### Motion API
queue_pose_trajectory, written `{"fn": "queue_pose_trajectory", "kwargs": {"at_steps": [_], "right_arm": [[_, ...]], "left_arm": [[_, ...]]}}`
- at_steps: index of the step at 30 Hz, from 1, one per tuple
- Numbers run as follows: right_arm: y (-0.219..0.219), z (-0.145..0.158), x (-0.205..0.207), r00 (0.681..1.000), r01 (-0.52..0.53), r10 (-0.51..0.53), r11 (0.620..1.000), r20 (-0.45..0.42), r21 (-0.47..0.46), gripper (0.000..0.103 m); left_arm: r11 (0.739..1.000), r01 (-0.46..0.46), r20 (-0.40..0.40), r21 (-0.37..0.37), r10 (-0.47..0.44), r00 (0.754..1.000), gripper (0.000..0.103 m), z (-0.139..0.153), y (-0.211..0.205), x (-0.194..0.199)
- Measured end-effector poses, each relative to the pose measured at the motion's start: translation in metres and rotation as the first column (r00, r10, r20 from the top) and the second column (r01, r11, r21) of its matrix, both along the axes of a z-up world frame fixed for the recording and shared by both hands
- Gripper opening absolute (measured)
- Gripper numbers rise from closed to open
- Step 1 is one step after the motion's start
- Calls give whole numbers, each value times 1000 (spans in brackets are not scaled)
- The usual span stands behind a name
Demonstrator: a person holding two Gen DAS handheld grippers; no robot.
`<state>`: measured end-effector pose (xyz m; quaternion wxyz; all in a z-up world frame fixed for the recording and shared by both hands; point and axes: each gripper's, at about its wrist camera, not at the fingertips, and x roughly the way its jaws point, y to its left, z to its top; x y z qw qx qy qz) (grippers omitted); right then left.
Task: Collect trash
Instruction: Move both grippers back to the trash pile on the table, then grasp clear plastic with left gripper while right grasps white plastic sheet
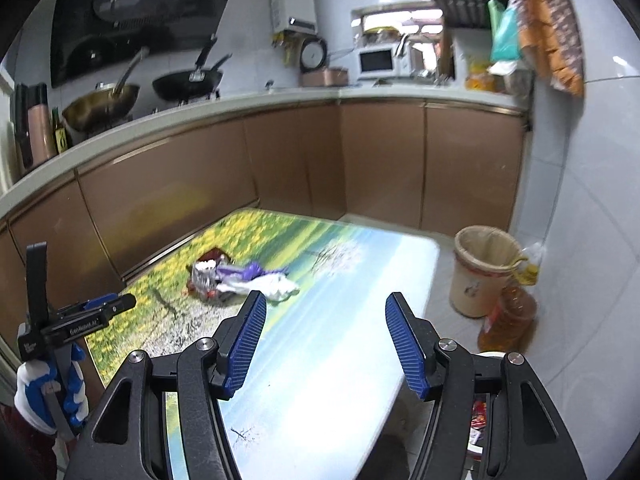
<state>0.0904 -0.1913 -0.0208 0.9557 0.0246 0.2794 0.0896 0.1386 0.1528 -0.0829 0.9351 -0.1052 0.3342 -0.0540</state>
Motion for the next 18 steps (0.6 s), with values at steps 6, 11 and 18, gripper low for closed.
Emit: {"fn": "queue_pose_trajectory", "kwargs": {"at_steps": [6,11,18], "right_arm": [[29,-36,59,992,-86,85,996,-93,-14,61],[58,-61,104,977,-158,154,987,-149,-21,61],[89,-98,162,945,-243,229,970,-235,-31,61]], "left_arm": [[994,12,-59,-113,-19,998,53,-26,7,47],[977,-19,-110,-210,-5,994,53,-47,3,90],[941,-120,-172,-317,67,983,53,-69,15,131]]}}
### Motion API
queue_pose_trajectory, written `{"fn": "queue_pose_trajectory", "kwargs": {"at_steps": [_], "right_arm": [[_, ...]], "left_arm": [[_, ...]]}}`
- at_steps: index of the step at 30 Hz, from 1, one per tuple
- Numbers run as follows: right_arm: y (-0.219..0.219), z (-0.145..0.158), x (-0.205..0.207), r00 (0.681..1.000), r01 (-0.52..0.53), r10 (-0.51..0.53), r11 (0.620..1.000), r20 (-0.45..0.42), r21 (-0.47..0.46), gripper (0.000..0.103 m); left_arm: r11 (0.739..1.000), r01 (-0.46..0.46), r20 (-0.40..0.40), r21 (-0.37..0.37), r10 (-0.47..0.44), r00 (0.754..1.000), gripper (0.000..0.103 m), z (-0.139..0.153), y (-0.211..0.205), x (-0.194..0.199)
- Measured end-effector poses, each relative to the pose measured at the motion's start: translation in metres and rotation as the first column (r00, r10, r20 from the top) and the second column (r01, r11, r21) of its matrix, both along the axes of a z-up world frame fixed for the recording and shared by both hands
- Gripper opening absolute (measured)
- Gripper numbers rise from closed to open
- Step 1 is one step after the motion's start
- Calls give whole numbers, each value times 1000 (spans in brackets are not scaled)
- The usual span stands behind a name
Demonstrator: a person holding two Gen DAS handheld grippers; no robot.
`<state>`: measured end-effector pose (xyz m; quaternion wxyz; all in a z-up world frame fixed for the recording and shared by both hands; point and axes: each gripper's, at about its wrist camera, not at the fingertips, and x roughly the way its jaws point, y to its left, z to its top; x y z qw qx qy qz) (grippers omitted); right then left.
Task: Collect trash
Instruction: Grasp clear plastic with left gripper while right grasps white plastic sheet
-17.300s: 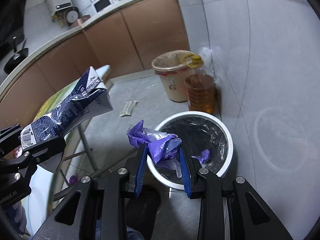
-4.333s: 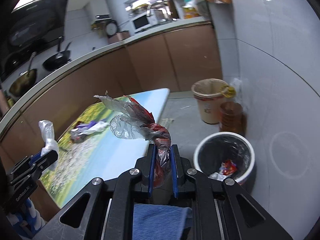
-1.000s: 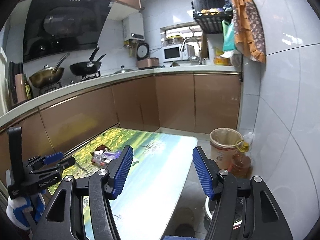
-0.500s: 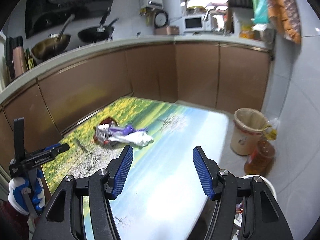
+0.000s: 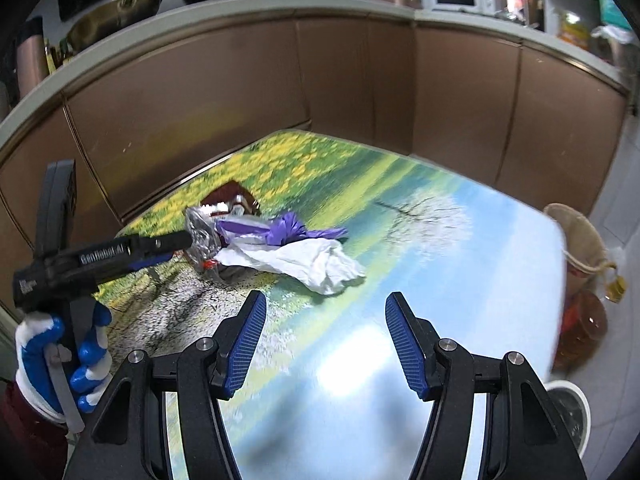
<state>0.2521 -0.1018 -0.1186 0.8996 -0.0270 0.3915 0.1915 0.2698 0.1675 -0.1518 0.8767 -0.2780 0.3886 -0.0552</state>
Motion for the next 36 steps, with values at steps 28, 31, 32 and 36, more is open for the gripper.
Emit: {"fn": "queue_pose_trajectory", "kwargs": {"at_steps": [28,31,32,36], "right_arm": [[43,-58,58,993,-75,70,996,-98,-49,16],[41,-58,49,991,-84,79,995,-104,-45,12],[41,-57,46,991,-86,81,995,-106,-46,12],[40,-55,27,990,-92,86,995,-111,-46,9]], "left_arm": [[997,-36,-49,-72,32,998,14,-27,4,15],[997,-30,-37,-70,27,999,14,-22,5,5],[997,-28,-33,-69,26,999,14,-21,5,3],[998,-22,-25,-67,20,999,13,-14,6,-15]]}}
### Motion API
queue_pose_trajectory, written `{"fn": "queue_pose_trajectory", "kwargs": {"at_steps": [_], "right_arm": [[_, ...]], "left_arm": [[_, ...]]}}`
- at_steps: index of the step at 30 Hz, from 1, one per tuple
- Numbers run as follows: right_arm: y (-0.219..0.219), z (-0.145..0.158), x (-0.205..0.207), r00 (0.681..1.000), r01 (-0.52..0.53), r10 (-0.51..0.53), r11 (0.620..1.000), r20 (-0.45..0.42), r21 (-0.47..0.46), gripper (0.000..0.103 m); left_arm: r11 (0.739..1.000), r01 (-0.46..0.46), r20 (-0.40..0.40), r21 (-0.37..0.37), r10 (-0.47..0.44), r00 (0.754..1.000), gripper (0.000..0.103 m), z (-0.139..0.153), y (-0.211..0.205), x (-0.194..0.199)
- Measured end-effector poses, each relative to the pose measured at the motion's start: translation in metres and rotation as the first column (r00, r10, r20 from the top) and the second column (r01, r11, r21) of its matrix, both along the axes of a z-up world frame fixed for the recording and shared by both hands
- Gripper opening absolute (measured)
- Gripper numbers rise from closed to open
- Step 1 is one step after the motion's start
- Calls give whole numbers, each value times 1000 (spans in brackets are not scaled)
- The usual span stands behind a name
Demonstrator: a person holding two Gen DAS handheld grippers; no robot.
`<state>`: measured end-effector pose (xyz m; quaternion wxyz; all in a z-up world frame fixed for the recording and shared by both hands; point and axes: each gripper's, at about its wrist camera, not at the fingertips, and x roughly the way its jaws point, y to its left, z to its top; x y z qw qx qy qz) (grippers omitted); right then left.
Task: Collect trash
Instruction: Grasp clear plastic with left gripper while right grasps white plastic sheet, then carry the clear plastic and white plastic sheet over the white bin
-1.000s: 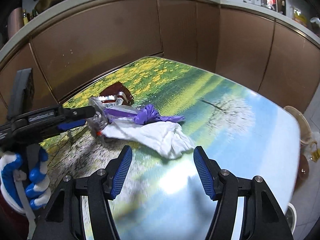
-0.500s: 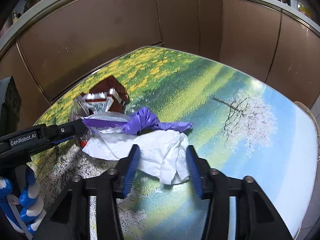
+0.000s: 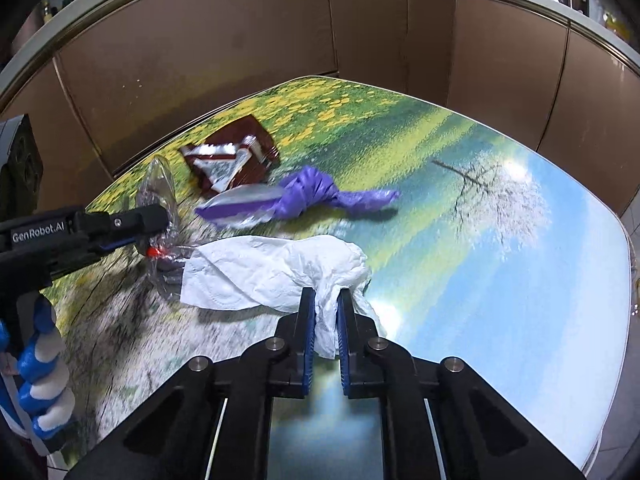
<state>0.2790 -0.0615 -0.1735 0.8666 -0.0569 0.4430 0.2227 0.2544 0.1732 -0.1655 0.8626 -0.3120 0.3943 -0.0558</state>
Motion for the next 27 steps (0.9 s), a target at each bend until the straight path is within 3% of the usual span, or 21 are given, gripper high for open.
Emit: {"fn": "queue_pose_trajectory", "kwargs": {"at_steps": [12,27], "right_arm": [[-26,21,-70,999,42,-42,998,10,47,7],[-66,76,-150,987,101,-116,986,108,132,7]], "left_arm": [[998,14,29,65,-16,999,12,24,-2,-63],[991,37,124,128,-53,991,12,73,-6,-136]]}}
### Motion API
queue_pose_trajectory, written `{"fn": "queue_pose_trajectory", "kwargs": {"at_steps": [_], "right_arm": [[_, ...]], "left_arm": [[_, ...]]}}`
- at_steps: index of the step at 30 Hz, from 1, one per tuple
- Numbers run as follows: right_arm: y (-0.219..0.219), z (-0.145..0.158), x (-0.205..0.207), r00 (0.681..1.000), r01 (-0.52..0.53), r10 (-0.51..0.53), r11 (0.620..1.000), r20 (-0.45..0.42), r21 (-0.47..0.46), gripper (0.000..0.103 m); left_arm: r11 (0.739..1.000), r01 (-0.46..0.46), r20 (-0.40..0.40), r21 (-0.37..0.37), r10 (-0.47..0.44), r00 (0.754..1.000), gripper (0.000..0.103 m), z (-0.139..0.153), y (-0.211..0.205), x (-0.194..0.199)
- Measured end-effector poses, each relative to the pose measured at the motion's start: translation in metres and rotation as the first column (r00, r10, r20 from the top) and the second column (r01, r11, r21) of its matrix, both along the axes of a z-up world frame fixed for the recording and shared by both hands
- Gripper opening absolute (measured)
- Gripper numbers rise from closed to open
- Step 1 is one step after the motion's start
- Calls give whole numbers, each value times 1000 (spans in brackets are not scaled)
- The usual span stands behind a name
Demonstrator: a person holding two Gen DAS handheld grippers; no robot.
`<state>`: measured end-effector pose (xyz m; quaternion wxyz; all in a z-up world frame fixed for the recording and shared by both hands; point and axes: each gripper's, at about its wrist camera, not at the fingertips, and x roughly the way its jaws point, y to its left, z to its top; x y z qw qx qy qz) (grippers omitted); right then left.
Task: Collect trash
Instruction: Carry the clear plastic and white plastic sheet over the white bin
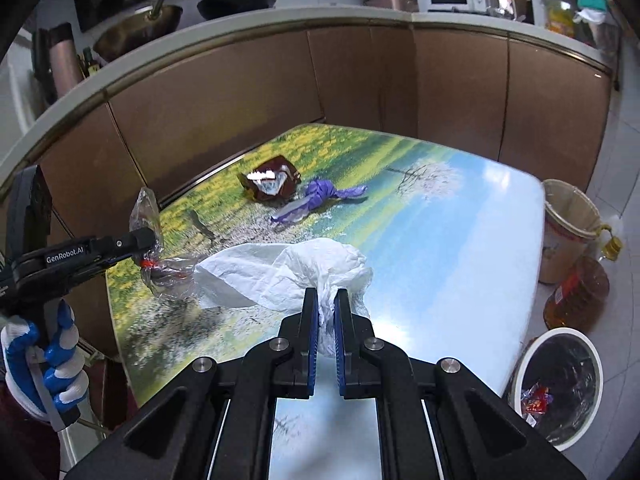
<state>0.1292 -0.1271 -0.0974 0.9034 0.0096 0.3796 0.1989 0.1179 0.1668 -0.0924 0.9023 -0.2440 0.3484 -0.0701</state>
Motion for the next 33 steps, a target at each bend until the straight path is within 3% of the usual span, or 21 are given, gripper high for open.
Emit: {"fn": "queue_pose_trajectory", "kwargs": {"at_steps": [7,14,25,33], "right_arm": [[-20,24,-33,998,31,-33,999,54,35,7],[-35,41,-64,993,46,-52,997,101,63,7],[-53,57,-101,984,65,-82,992,155,111,7],[-70,70,-117,975,79,-108,985,192,154,7]], "left_arm": [[998,9,63,57,-12,998,12,31,-15,-31],[984,6,127,178,-29,991,12,59,-49,-64],[943,30,212,332,-106,972,12,87,-103,-105],[896,39,273,443,-177,946,12,110,-146,-128]]}}
